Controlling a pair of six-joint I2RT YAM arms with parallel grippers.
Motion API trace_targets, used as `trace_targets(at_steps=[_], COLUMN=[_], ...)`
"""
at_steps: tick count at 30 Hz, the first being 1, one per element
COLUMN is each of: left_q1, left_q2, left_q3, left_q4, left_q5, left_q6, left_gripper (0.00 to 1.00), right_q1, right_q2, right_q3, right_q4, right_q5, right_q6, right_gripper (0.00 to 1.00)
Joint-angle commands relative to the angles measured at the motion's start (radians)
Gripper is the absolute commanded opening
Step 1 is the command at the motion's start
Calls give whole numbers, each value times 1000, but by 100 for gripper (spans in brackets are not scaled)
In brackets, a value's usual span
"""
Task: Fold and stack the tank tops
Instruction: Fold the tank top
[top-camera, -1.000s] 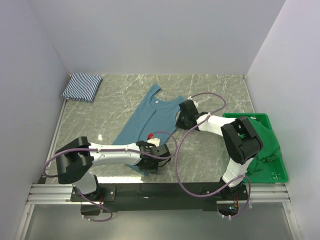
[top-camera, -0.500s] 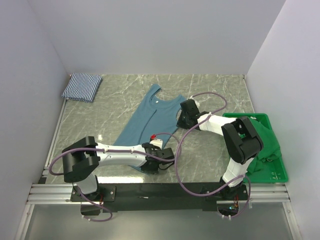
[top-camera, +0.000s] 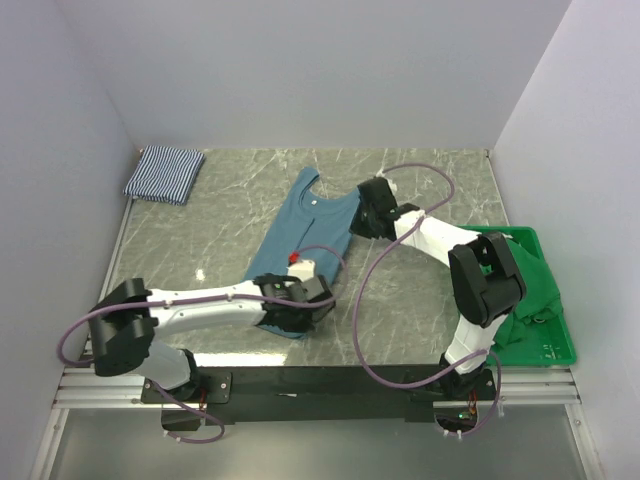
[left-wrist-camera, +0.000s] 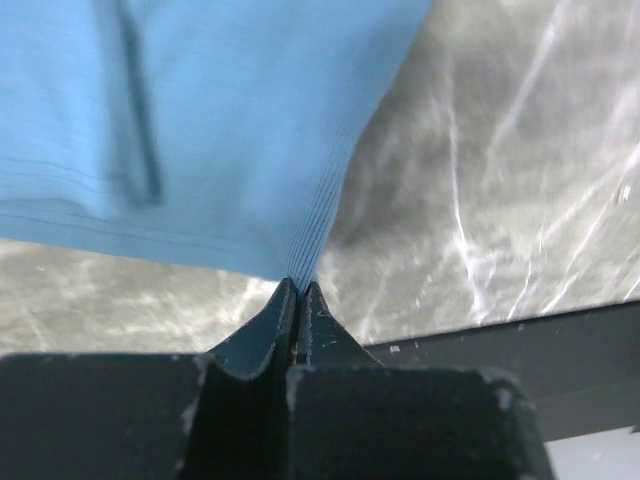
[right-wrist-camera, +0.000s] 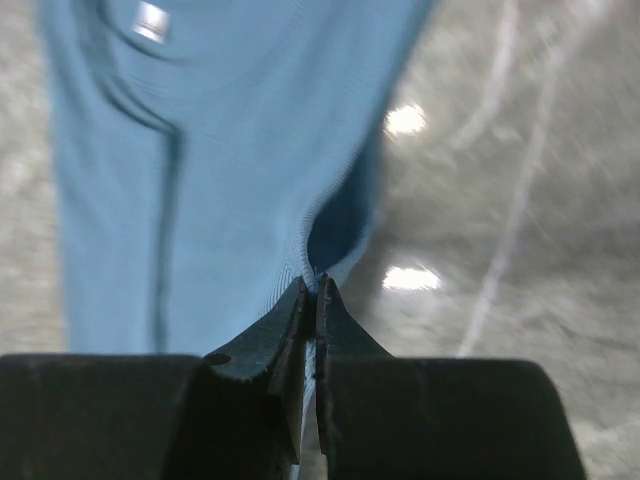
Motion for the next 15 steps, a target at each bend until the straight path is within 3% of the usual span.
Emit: trace_targets(at_steps=[1,11,15], left_q1=[63,258,270], left_q2=[-77,-206,-266], left_q3=[-63,-215,-224], left_q4=[40,68,77], left_q5=[42,172,220], left_q6=[22,26,66], left_gripper=[1,0,0], right_q1=[-2,79,93], right_q2=[50,294,323], right_q3=[119,502,515], right_q4=[-35,-188,-213], right_q5=[-12,6,34], right_q6=[-13,-25,-16], right_gripper=[0,0,0])
